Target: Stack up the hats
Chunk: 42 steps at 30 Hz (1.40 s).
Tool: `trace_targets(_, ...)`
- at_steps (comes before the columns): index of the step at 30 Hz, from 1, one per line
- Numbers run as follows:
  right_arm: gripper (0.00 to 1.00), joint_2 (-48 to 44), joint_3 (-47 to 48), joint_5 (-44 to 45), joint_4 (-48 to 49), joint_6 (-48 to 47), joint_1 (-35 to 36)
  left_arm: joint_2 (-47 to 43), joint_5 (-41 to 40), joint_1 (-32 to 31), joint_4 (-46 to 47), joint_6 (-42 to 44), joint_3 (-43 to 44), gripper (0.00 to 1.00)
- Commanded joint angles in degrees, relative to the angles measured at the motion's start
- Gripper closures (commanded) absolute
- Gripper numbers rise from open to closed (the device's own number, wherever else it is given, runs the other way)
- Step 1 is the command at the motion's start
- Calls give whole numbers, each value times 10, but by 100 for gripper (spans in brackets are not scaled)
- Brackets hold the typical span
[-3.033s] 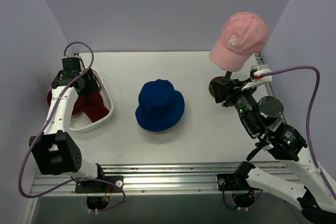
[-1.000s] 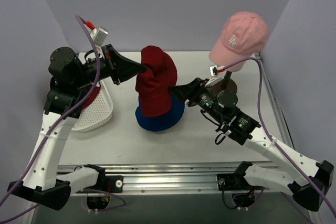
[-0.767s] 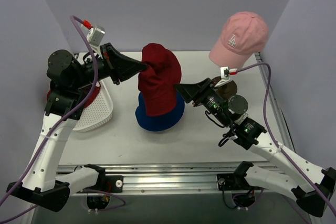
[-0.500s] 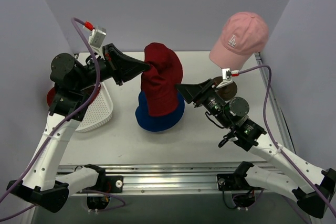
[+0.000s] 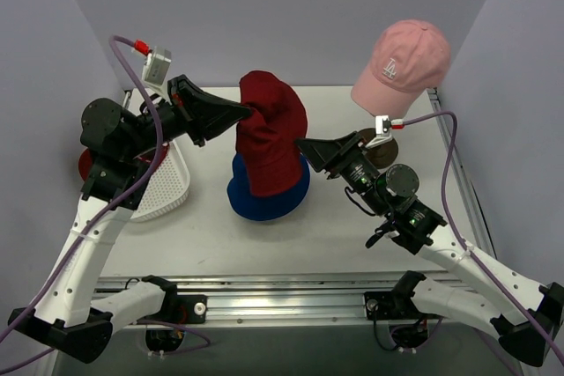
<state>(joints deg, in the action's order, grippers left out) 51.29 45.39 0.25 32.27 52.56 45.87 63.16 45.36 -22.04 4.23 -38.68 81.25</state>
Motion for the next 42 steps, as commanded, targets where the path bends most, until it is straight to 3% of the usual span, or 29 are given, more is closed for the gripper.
trace_targets(1,42,-12,1,12,56,9,5,-18,-9,-3,65,-13,-9,98)
trace_targets(21,47,4,-1,18,76,18,5,-37,-6,-9,190,-71,-85,98)
trace_targets(24,60,10,-8,18,86,17,5,-35,-5,-9,193,-72,-86,98)
trace_targets(25,72,12,-10,13,91,13,5,-35,-5,-9,194,-73,-87,98)
trace_targets(27,83,14,-14,9,111,11,5,-36,-4,-9,197,-74,-92,98)
trace_targets(28,95,14,-16,6,116,8,5,-36,-5,-9,197,-75,-95,98)
trace_targets(30,100,10,-18,9,120,-1,5,-40,-7,-9,212,-81,-115,98)
trace_targets(35,100,0,-18,26,102,-41,6,-49,-39,-9,91,12,-104,98)
trace_targets(42,100,60,13,4,82,-89,5,-54,-163,-9,-202,168,-32,98)
